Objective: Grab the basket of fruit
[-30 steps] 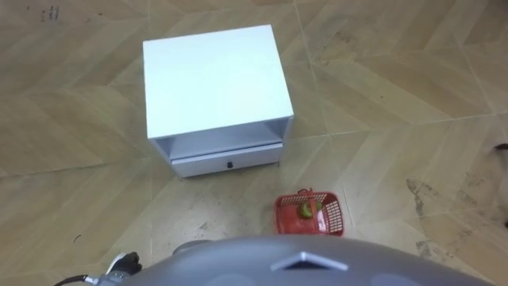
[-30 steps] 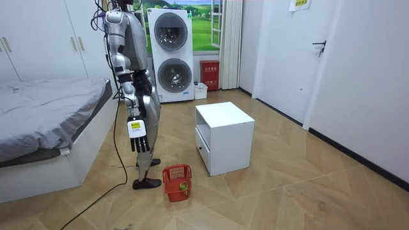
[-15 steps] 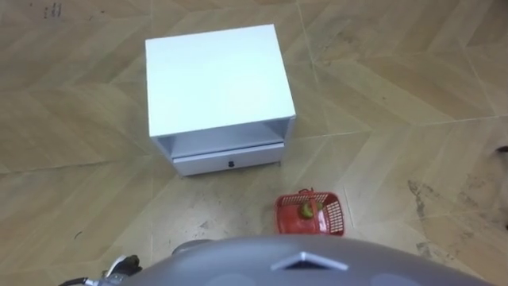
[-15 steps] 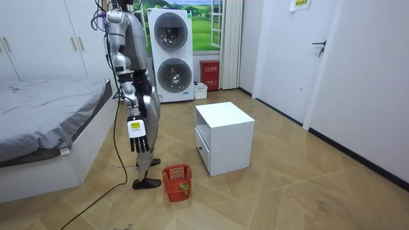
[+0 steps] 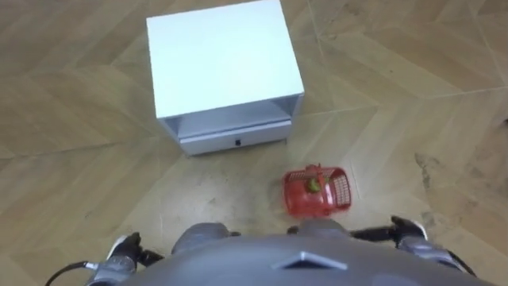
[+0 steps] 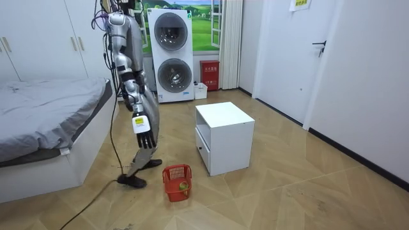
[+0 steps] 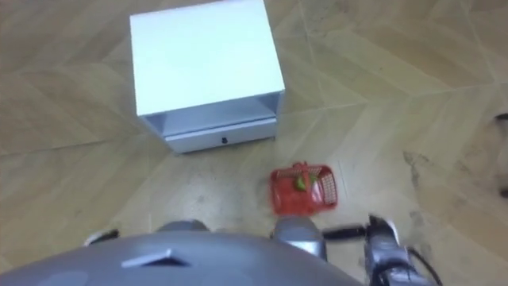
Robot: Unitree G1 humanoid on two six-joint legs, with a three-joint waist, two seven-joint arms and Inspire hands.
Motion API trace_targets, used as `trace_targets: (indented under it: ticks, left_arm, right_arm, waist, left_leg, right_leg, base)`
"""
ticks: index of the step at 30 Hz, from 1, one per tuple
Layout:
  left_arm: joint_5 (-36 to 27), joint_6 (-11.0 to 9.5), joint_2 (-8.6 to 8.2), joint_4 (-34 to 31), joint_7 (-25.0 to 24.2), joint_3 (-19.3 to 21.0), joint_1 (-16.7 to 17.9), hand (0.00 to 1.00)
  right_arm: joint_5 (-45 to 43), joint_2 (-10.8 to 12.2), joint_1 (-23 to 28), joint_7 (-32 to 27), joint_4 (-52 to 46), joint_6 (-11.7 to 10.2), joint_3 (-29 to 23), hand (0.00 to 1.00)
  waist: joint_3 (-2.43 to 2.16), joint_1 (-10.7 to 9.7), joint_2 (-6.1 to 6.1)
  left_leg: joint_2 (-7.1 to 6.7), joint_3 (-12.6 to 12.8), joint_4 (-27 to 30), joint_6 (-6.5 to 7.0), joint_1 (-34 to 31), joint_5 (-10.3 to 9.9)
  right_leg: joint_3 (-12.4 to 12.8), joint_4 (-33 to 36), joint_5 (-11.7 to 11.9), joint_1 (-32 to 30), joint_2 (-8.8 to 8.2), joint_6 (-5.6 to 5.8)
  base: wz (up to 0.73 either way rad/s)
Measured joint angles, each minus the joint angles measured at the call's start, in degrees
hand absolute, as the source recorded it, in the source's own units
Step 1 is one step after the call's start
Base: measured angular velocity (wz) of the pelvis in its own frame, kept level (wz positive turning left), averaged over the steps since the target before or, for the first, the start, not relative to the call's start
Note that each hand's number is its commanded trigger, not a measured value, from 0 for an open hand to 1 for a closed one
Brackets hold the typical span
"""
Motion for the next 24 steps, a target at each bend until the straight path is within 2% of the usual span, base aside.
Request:
trace_targets:
  ticks: [1,2,3,5,6,7,8,9,10,11,12,13,14,15,16,18,19,20,21,22,23,24]
  left_arm:
    - [-1.3,0.1,0.42,-0.4,0.7,-0.3,0.0,0.0]
    - [-2.6,0.5,0.55,-0.7,1.2,-1.2,-0.3,0.0]
    - [-3.4,0.6,0.66,-0.7,1.4,-1.3,-0.3,0.0]
    - [-4.9,0.6,1.83,1.3,2.8,-2.4,-1.5,0.0]
    - [-5.8,0.6,2.49,1.9,3.6,-4.0,-2.7,0.0]
    - [-6.3,0.6,2.81,2.0,4.1,-5.0,-3.6,0.0]
    - [-6.9,0.5,3.14,2.4,5.2,-6.1,-5.0,0.0]
    - [-7.3,0.5,3.24,2.7,5.9,-6.8,-5.8,0.0]
    - [-8.4,0.3,3.35,3.2,7.2,-7.9,-7.7,0.0]
    - [-9.9,-0.5,3.35,3.5,7.8,-8.2,-9.5,0.0]
    - [-10.8,-0.8,3.49,3.4,8.3,-8.7,-9.9,0.0]
    - [-12.2,-1.3,3.62,3.5,9.1,-9.5,-10.1,0.0]
    - [-13.1,-1.4,3.72,3.7,9.6,-10.4,-10.1,0.0]
    - [-13.7,-1.6,3.75,4.2,9.6,-10.9,-10.1,0.0]
    - [-15.0,-1.7,3.73,5.1,9.6,-12.0,-10.3,0.0]
    - [-17.0,-1.8,3.8,6.1,9.6,-13.7,-9.8,0.0]
    - [-18.5,-2.1,4.06,7.0,9.7,-15.1,-9.8,0.0]
    - [-20.0,-2.4,4.22,7.6,9.9,-16.1,-9.8,0.0]
    - [-20.6,-2.7,4.28,7.9,10.0,-16.5,-9.9,0.0]
    - [-21.7,-3.3,4.41,8.0,10.1,-17.6,-10.0,0.0]
    - [-22.4,-3.8,4.58,8.0,10.3,-18.6,-10.0,0.0]
    - [-22.4,-4.1,4.75,8.2,10.5,-19.1,-9.8,0.0]
  right_arm:
    - [2.1,-0.1,-1.1,-1.5,-0.5,0.0,0.0,0.0]
    - [4.4,-0.6,-3.4,-3.2,-1.1,-0.3,0.1,0.0]
    - [5.3,-0.7,-4.9,-4.0,-1.5,-0.8,0.1,0.0]
    - [9.1,-0.9,-10.6,-6.2,-2.5,-3.2,0.1,0.0]
    - [10.0,-1.0,-13.5,-7.2,-3.3,-3.7,0.5,0.0]
    - [10.4,-1.1,-14.9,-7.7,-4.0,-3.8,0.6,0.0]
    - [10.4,-1.2,-17.0,-8.6,-5.2,-4.1,0.6,0.0]
    - [10.4,-1.2,-18.2,-8.9,-5.7,-4.3,0.6,0.0]
    - [10.4,-1.5,-19.9,-9.5,-6.6,-4.7,0.6,0.0]
    - [9.9,-2.0,-21.3,-10.0,-7.0,-5.1,0.6,0.0]
    - [9.5,-2.2,-21.3,-10.1,-7.4,-5.0,0.6,0.0]
    - [9.2,-2.2,-21.3,-10.6,-8.5,-5.0,0.7,0.0]
    - [9.3,-2.3,-21.4,-11.4,-9.5,-5.0,0.7,0.0]
    - [9.5,-2.5,-21.4,-11.8,-10.1,-5.0,0.7,0.0]
    - [10.0,-3.0,-21.5,-12.7,-11.2,-5.0,0.7,0.0]
    - [9.9,-4.0,-21.8,-14.4,-11.5,-5.2,0.6,0.0]
    - [9.9,-4.7,-22.2,-15.5,-11.5,-5.6,0.5,0.0]
    - [10.0,-5.6,-22.6,-15.9,-11.7,-6.2,0.1,0.0]
    - [10.0,-6.1,-22.6,-16.1,-12.1,-6.4,0.0,0.0]
    - [10.1,-7.0,-22.7,-16.5,-13.6,-6.8,0.0,0.0]
    - [10.0,-7.4,-23.1,-16.8,-14.1,-7.7,0.0,0.0]
    - [10.0,-7.3,-23.4,-16.8,-14.1,-8.1,0.0,0.0]
  waist:
    - [-0.09,1.5,-1.73]
    - [-0.16,3.0,-2.26]
    - [-0.16,3.2,-2.33]
    - [-0.02,3.5,-2.74]
    - [-0.22,3.5,-3.11]
    - [-0.11,3.5,-3.16]
    - [0.04,3.6,-3.28]
    - [0.04,3.6,-3.38]
    - [0.24,3.7,-3.45]
    - [0.56,3.9,-3.25]
    - [0.62,4.2,-3.39]
    - [0.77,4.6,-3.61]
    - [0.92,4.6,-3.81]
    - [1.05,4.6,-3.98]
    - [1.13,4.5,-4.02]
    - [1.32,4.2,-4.12]
    - [1.74,4.1,-4.79]
    - [1.96,3.8,-4.93]
    - [2.03,3.8,-4.96]
    - [2.34,3.8,-4.66]
    - [2.59,3.2,-4.34]
    - [2.63,3.0,-4.31]
  left_leg:
    - [-0.99,1.0,1.2,0.63,-1.8,-0.4]
    - [-0.8,1.5,3.4,1.1,-4.9,-0.8]
    - [-0.49,1.6,4.6,1.24,-6.6,-0.9]
    - [0.03,1.5,9.9,1.87,-14.4,-1.1]
    - [0.43,1.5,13.6,2.45,-19.2,-1.4]
    - [0.58,1.5,15.5,2.68,-21.8,-1.5]
    - [0.66,1.5,19.4,3.19,-26.4,-1.8]
    - [0.66,1.6,21.4,3.39,-28.7,-1.9]
    - [0.78,1.8,25.5,3.73,-33.3,-2.2]
    - [1.19,1.8,29.5,3.94,-37.0,-2.7]
    - [1.34,1.9,31.2,3.76,-38.6,-2.9]
    - [1.71,1.8,34.1,3.48,-41.1,-3.4]
    - [1.64,1.8,36.5,3.17,-43.1,-3.7]
    - [1.62,1.8,37.7,2.88,-44.1,-4.0]
    - [1.62,1.7,40.4,2.51,-45.9,-4.6]
    - [0.79,1.5,44.5,1.41,-47.8,-6.1]
    - [-0.15,1.8,47.5,0.45,-48.8,-7.2]
    - [-0.85,2.2,50.5,0.73,-50.2,-8.2]
    - [-0.87,2.5,52.0,0.71,-50.9,-8.8]
    - [-1.06,2.9,55.0,0.52,-52.4,-9.9]
    - [-1.47,2.9,57.8,0.61,-53.9,-10.6]
    - [-1.57,3.0,59.0,0.78,-54.6,-10.9]
  right_leg:
    - [0.0,8.2,0.0,0.5,-1.91,0.35]
    - [-0.1,12.4,1.0,1.2,-2.71,0.71]
    - [-0.2,13.4,1.7,1.8,-2.85,1.0]
    - [-0.8,11.5,2.6,5.4,-4.05,1.35]
    - [-1.0,9.8,2.4,6.8,-4.46,1.8]
    - [-0.9,8.8,2.1,7.3,-4.43,2.29]
    - [-0.8,6.1,1.5,8.0,-4.6,3.23]
    - [-0.6,5.2,1.1,8.2,-4.75,3.55]
    - [-0.7,4.9,-2.7,7.7,-5.32,4.41]
    - [-0.7,6.9,-9.8,6.6,-5.53,4.22]
    - [-0.7,8.6,-12.4,5.7,-5.69,3.91]
    - [-0.7,12.6,-16.4,3.7,-6.31,3.62]
    - [-0.6,17.0,-19.0,1.7,-7.05,3.51]
    - [-0.7,19.8,-19.6,0.4,-7.71,3.63]
    - [-0.8,25.4,-20.2,-2.0,-8.96,3.66]
    - [-0.4,33.0,-20.3,-4.3,-10.64,3.76]
    - [1.0,38.4,-20.2,-5.7,-11.47,3.6]
    - [2.6,43.3,-20.0,-6.8,-11.69,3.26]
    - [3.3,45.7,-19.9,-7.5,-11.78,3.11]
    - [4.0,49.9,-19.8,-8.4,-12.05,2.98]
    - [4.1,53.6,-19.7,-8.8,-12.36,3.09]
    - [4.4,55.4,-19.6,-9.2,-12.28,3.36]
  base:
    - [0.16]
    - [0.0]
    - [-0.15]
    - [0.04]
    - [0.12]
    - [0.2]
    - [0.17]
    - [0.16]
    - [0.17]
    - [0.16]
    - [0.07]
    - [0.0]
    - [-0.05]
    - [-0.05]
    - [-0.04]
    - [0.06]
    - [0.23]
    - [0.26]
    - [0.33]
    - [0.33]
    - [0.34]
    - [0.4]
